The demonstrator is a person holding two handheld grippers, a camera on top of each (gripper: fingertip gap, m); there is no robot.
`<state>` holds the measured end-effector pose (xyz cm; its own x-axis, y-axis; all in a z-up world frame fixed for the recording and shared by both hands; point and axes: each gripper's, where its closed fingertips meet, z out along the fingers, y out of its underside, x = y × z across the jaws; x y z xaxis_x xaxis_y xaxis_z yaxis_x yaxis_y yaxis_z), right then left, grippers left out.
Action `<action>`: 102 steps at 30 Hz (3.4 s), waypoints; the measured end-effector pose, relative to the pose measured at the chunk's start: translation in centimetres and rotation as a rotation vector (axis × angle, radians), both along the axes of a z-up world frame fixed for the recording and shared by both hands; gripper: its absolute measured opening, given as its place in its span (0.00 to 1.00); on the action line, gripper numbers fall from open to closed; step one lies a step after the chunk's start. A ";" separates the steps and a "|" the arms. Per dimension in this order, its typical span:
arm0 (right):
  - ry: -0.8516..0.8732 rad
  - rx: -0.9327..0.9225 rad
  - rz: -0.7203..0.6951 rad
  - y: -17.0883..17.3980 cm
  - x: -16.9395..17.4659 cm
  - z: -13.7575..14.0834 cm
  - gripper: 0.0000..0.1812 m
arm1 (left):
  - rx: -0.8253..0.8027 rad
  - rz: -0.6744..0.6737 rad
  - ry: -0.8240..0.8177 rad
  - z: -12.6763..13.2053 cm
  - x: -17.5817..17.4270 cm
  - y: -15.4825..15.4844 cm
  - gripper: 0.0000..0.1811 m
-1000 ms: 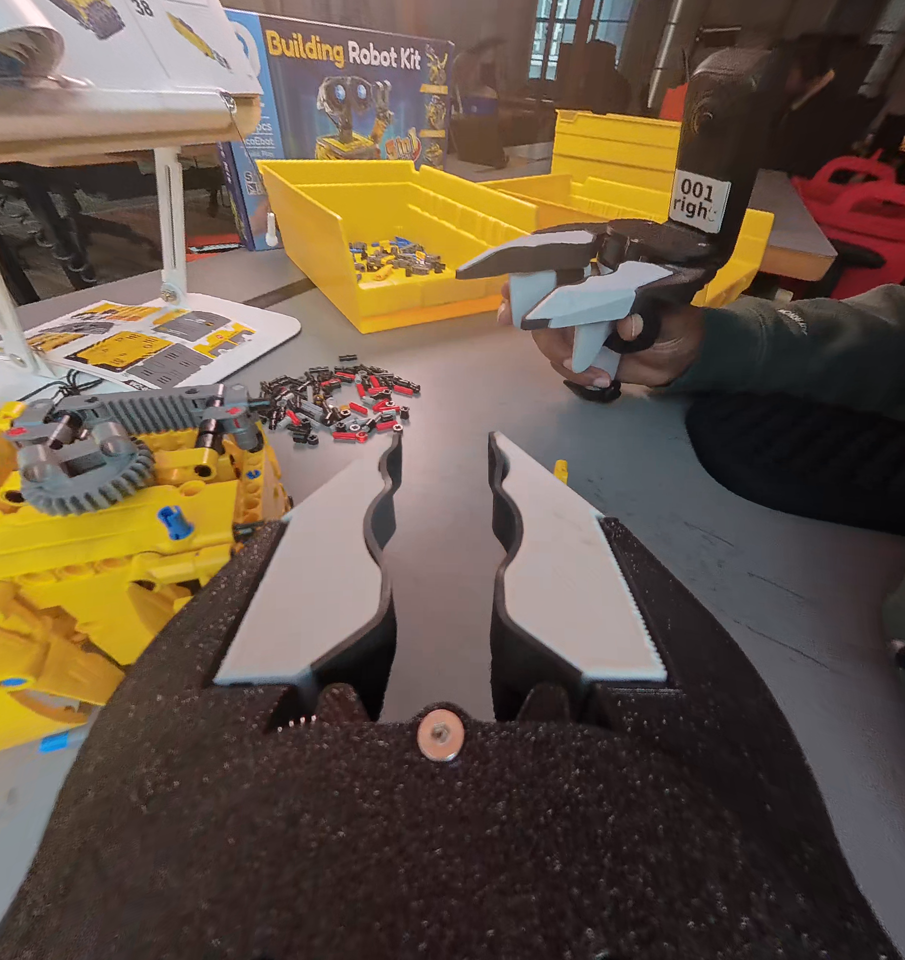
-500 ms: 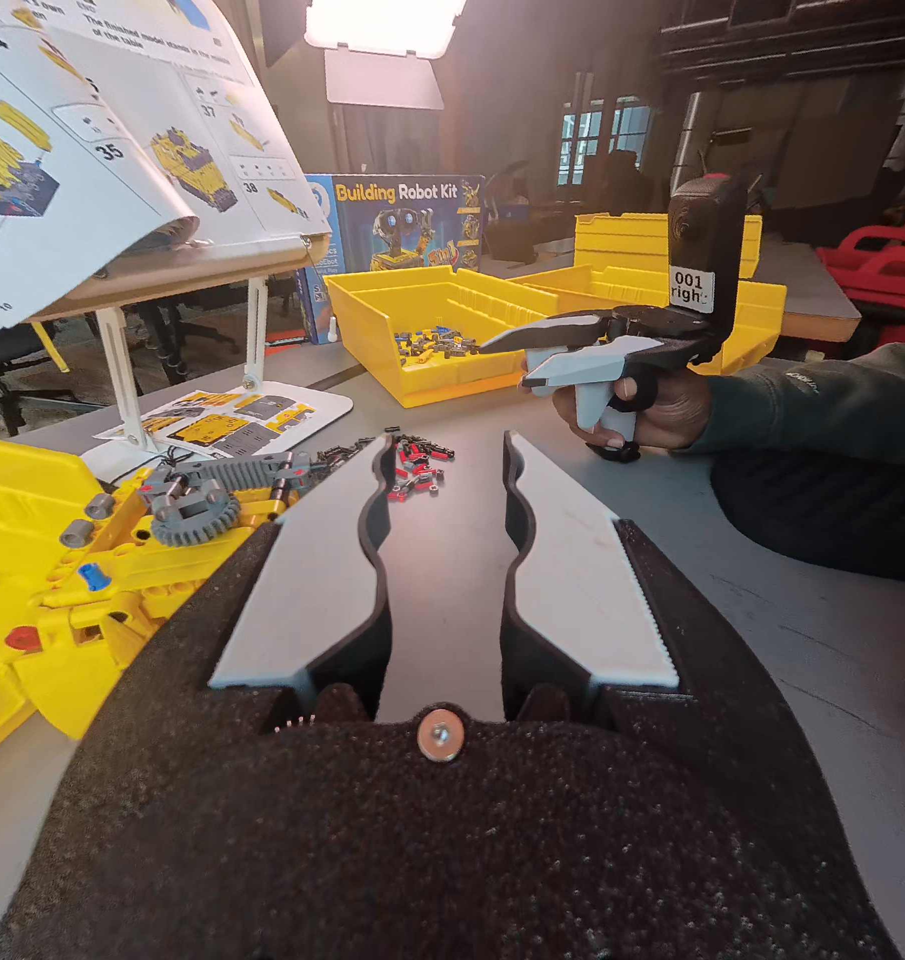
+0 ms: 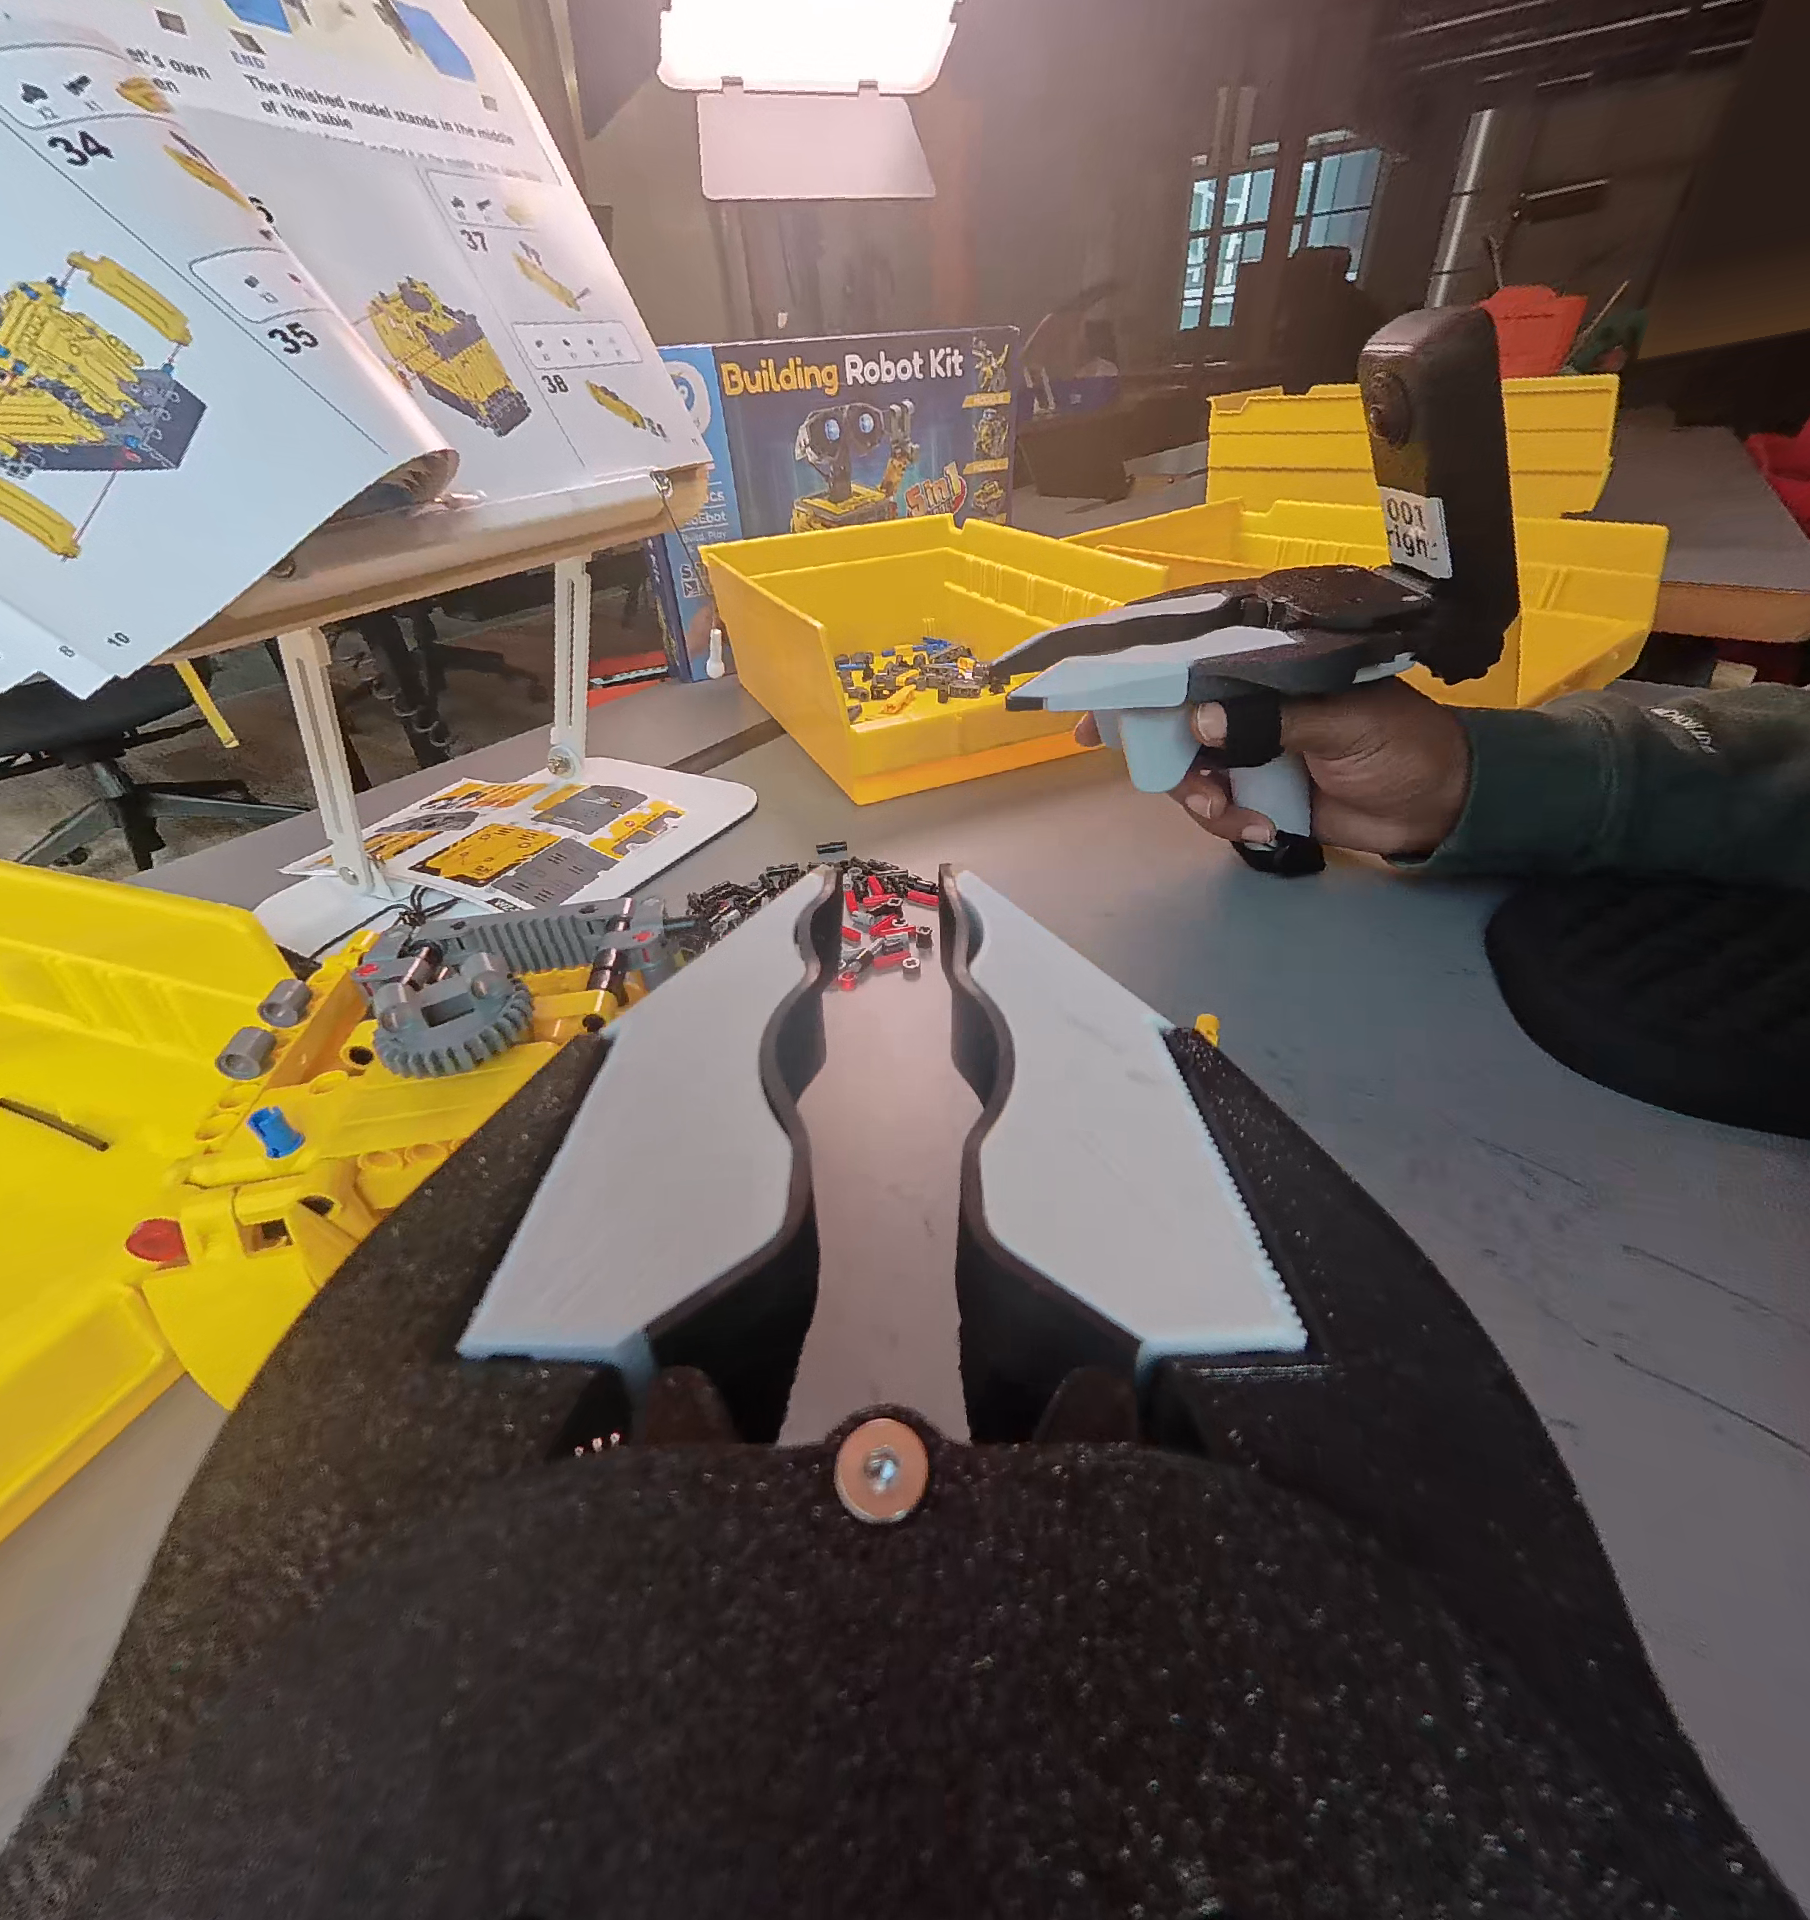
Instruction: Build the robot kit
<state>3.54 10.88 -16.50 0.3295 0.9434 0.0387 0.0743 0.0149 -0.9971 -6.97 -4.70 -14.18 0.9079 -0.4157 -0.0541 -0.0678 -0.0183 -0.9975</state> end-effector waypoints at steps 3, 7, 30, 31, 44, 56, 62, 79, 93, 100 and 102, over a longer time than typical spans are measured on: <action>-0.081 0.031 0.021 0.5 -0.6 -0.8 0.14 | -0.011 0.001 -0.007 -0.3 0.0 0.2 0.10; -0.364 0.009 0.223 -0.7 -3.5 -4.7 0.08 | -0.037 -0.012 -0.021 -0.9 0.3 0.5 0.10; -0.680 -0.036 0.345 -1.5 -5.9 -9.7 0.06 | -0.101 -0.028 -0.008 -2.1 0.4 0.7 0.10; -0.682 -0.050 0.352 -1.5 -5.9 -9.7 0.06 | -0.101 -0.027 -0.006 -2.1 0.4 0.7 0.09; -0.711 -0.056 0.375 -0.4 -6.4 -9.9 0.09 | -0.121 -0.033 -0.010 -2.5 0.4 0.8 0.09; -0.713 -0.067 0.458 -0.9 -6.6 -10.0 0.06 | -0.134 -0.048 -0.010 -2.8 0.6 0.7 0.09; -0.707 -0.064 0.481 -1.3 -6.0 -9.2 0.05 | -0.133 -0.049 -0.001 -2.8 0.6 0.7 0.09; -0.662 -0.076 0.527 -3.4 -6.8 -7.6 0.07 | -0.137 -0.050 0.012 -2.9 0.7 0.7 0.09; -0.728 -0.118 0.358 1.4 -6.5 -9.6 0.08 | -0.139 -0.052 0.009 -3.0 0.7 0.6 0.09; -0.718 -0.113 0.383 1.0 -6.3 -9.2 0.08 | -0.140 -0.054 0.006 -2.9 0.7 0.6 0.09; -0.717 -0.116 0.376 1.3 -6.3 -9.2 0.08 | -0.142 -0.055 0.006 -3.0 0.7 0.6 0.09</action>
<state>-2.73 12.21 -25.72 -0.0774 0.9969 0.0151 0.7054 0.0655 -0.7058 -6.27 -4.06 -17.18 0.8835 -0.4685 0.0038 -0.0783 -0.1557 -0.9847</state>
